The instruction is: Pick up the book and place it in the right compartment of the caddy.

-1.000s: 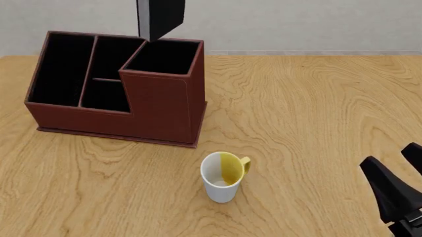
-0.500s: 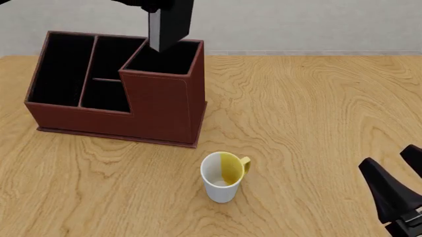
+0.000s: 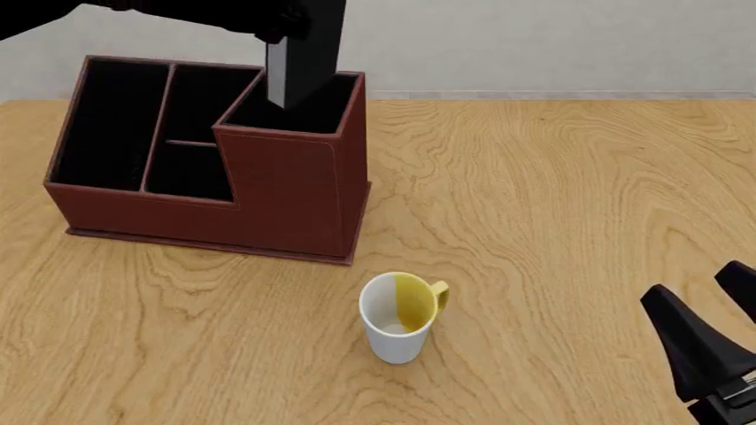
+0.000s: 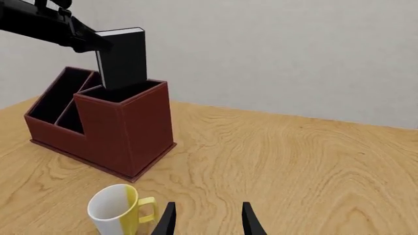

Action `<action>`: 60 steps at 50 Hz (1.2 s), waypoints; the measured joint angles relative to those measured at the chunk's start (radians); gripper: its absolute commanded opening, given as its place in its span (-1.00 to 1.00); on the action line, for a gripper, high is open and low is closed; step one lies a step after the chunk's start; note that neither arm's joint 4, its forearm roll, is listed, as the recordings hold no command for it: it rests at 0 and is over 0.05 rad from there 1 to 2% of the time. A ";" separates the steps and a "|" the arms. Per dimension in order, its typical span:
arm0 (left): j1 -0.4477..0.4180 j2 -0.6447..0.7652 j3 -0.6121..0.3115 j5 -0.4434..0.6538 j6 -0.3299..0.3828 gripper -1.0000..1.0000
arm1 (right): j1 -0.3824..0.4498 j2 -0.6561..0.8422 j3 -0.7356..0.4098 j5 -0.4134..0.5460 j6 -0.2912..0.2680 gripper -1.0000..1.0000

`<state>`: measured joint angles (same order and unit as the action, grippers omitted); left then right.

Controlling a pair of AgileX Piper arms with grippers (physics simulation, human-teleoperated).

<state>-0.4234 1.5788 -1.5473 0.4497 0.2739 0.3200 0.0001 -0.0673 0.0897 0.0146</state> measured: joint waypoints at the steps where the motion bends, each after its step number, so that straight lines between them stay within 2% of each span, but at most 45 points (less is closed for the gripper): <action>1: 0.001 0.001 0.002 -0.002 0.000 -1.00 | 0.000 0.000 0.000 0.000 0.000 1.00; 60: 0.026 0.032 0.130 -0.132 -0.039 -1.00 | 0.006 0.000 -0.011 0.015 -0.011 1.00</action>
<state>-0.3970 1.6108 -1.4176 0.3177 0.2350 0.3260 0.0001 -0.0780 0.1045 0.0034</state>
